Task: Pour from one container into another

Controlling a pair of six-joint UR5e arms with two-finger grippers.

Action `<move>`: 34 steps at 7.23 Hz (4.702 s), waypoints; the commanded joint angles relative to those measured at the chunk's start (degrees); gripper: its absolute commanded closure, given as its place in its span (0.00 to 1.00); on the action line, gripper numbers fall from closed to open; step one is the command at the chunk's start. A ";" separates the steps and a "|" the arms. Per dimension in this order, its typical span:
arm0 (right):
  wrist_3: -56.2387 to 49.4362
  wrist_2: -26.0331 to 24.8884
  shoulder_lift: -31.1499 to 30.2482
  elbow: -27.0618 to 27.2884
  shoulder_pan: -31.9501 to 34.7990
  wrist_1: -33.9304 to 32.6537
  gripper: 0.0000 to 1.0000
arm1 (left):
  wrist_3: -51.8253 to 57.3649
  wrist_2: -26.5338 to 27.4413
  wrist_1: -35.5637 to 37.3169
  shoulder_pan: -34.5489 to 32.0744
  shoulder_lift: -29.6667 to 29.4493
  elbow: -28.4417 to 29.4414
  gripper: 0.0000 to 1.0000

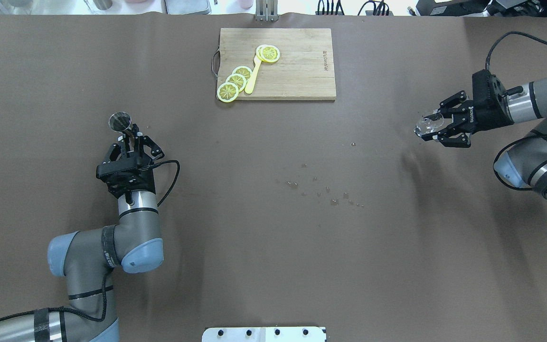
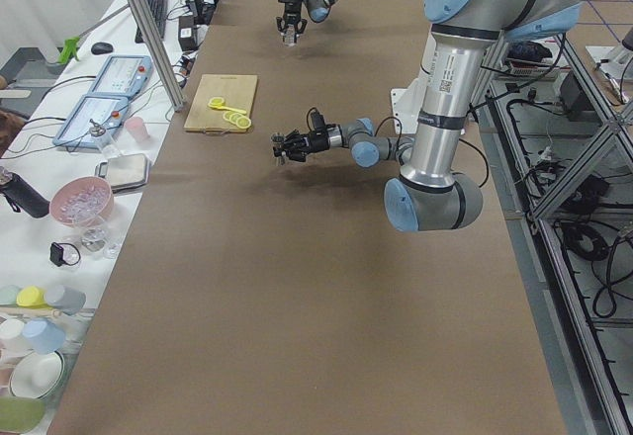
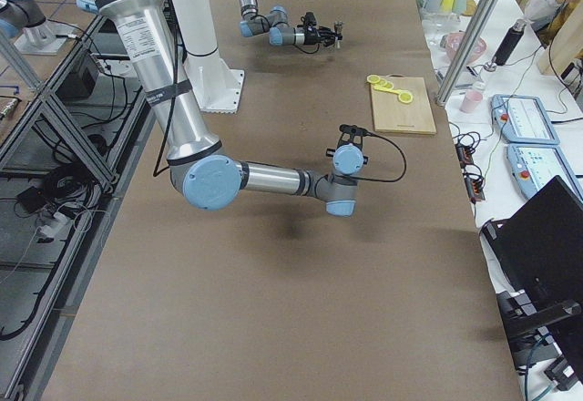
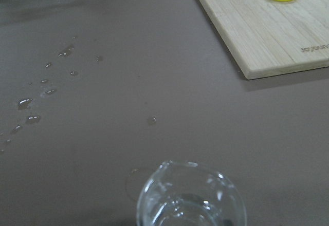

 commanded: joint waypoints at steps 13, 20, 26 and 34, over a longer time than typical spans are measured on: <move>-0.50 -4.77 1.88 -1.66 -6.26 -0.16 0.44 | 0.03 0.20 0.03 0.42 -4.10 5.59 0.75; 2.30 -3.37 2.40 -0.79 -3.54 -0.16 0.01 | 0.38 0.20 0.11 0.95 -4.10 5.76 0.50; 7.41 0.15 2.75 0.89 -0.46 -0.33 0.01 | 0.38 1.87 0.38 1.74 -3.75 5.59 0.01; 6.36 0.33 3.62 0.53 6.21 -16.70 0.00 | 0.47 6.78 0.38 6.48 4.85 -7.40 0.01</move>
